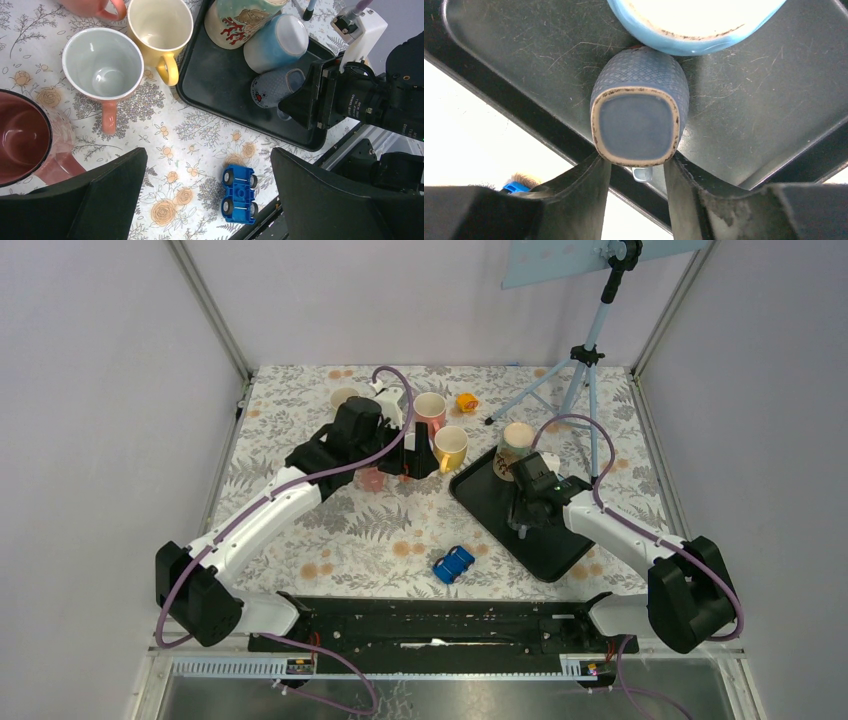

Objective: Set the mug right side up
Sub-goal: Move the cup to the tray, then turn over the cup on the tray.

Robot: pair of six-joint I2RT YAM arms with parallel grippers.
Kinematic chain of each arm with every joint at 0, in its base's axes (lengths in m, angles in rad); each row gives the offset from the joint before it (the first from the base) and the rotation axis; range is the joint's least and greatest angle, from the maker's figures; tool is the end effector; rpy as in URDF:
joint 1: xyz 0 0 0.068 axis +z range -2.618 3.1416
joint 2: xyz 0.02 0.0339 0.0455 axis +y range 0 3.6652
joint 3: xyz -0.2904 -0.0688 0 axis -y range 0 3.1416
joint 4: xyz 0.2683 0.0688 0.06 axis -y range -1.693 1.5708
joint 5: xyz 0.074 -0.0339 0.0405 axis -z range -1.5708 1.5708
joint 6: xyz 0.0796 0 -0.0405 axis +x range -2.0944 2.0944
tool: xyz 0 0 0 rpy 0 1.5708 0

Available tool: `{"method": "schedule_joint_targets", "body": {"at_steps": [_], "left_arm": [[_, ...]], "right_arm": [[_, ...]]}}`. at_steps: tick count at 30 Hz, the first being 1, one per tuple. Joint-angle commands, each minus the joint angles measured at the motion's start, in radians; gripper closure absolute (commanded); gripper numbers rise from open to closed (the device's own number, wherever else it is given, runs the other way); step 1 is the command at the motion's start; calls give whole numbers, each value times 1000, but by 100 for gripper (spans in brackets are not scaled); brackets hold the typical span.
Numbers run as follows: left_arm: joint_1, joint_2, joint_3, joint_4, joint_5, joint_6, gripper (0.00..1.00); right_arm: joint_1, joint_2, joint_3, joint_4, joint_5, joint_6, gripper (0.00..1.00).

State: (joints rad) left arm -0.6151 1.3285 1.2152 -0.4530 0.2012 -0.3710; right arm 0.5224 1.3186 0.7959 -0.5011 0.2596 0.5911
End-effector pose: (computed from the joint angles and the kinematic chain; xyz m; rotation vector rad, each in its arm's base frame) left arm 0.2783 -0.2161 0.3432 0.3936 2.1950 -0.7768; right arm 0.2602 0.1262 0.1839 0.1804 2.5382 0.0952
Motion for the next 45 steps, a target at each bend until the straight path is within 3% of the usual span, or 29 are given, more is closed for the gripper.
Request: {"method": "schedule_joint_targets", "body": {"at_steps": [1,31,39,43,45], "left_arm": [[-6,-32,-11,50,-3,-11,1],[-6,-28,-17,50,-22,-26,1],[-6,-32,-33,56,-21,-34,1],[-6,-31,-34,58,-19,-34,1],[-6,-30,-37,57,-17,-35,1]], "right_arm": [[-4,6,30,-24,-25,-16,53],[-3,-2,-39,33,25,53,73],[-4,-2,-35,32,35,55,65],[-3,-2,-32,32,47,55,73],[-3,6,-31,31,47,53,83]]}}
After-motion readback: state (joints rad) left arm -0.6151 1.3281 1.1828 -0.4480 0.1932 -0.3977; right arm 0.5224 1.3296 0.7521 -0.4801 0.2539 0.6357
